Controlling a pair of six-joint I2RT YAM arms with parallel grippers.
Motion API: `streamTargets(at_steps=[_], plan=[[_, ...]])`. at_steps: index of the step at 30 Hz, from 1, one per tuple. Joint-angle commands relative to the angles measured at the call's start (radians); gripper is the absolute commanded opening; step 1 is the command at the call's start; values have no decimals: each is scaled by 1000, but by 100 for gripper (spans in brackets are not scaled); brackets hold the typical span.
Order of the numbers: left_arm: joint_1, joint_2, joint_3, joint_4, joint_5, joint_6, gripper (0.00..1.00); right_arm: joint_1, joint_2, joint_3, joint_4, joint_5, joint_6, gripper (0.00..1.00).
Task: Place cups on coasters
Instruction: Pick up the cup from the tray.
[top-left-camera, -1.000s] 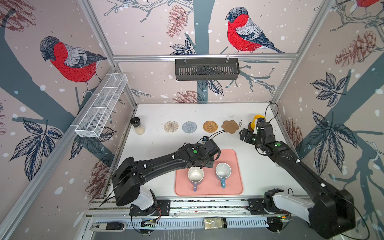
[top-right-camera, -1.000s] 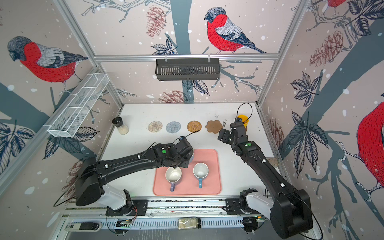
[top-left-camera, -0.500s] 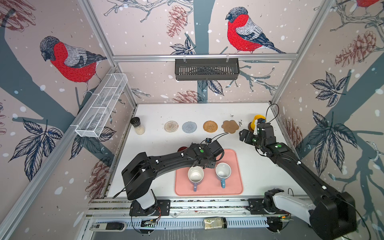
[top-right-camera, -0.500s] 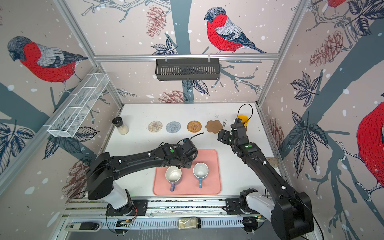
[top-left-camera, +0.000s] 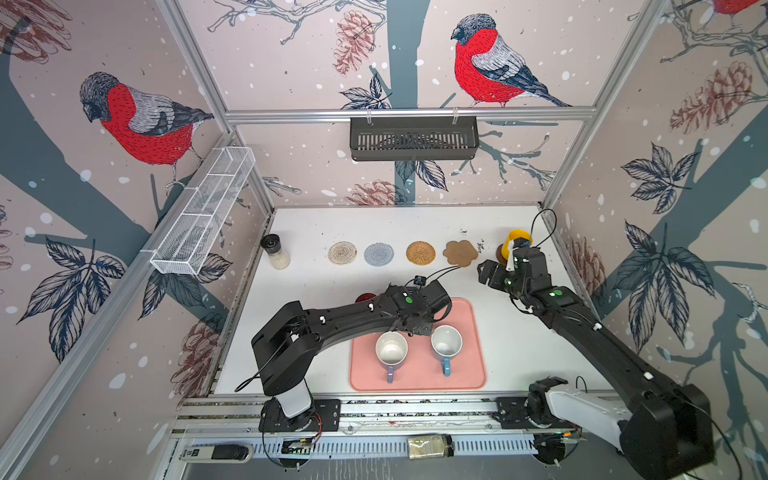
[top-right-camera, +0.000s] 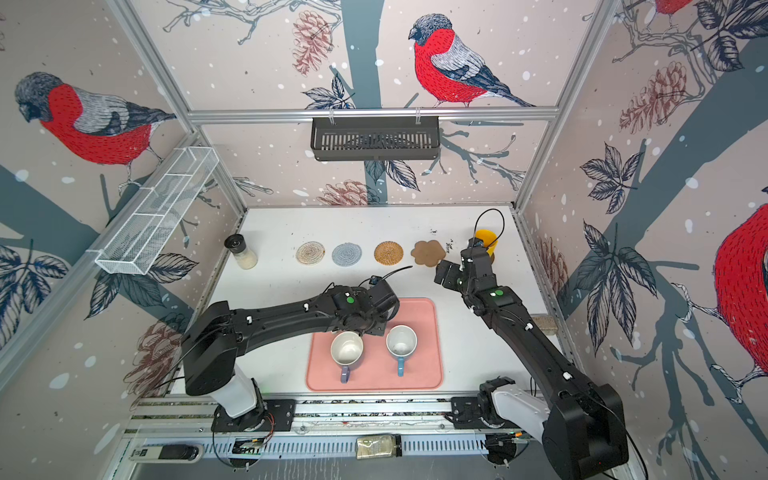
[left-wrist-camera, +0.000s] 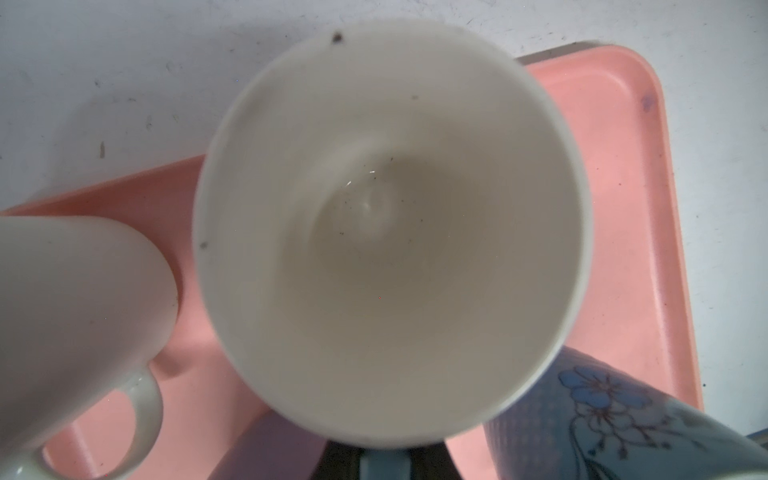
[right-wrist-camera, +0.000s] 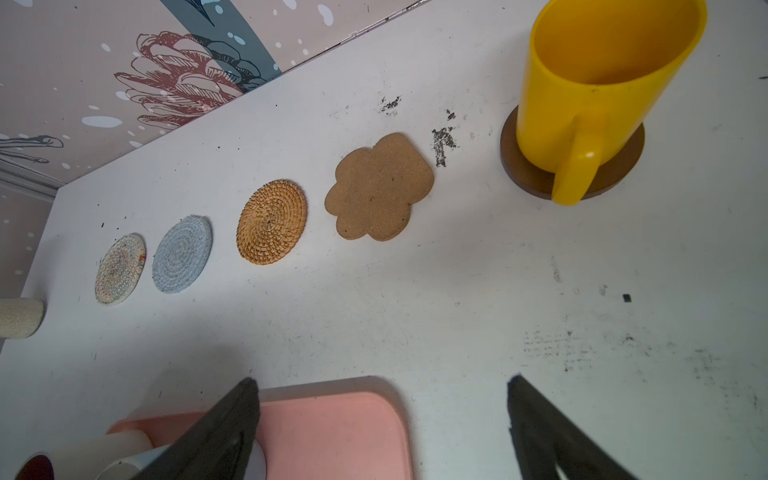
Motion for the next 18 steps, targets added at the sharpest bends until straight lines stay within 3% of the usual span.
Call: streamTargets(at_steps=[1, 4, 18], plan=[[1, 7, 15, -28, -13, 6, 9, 4, -10, -4, 33, -5, 6, 93], [1, 13, 26, -36, -16, 10, 0, 5, -17, -7, 35, -5, 5, 93], [5, -3, 135, -147, -105, 41, 0, 9, -20, -5, 31, -12, 5, 93]])
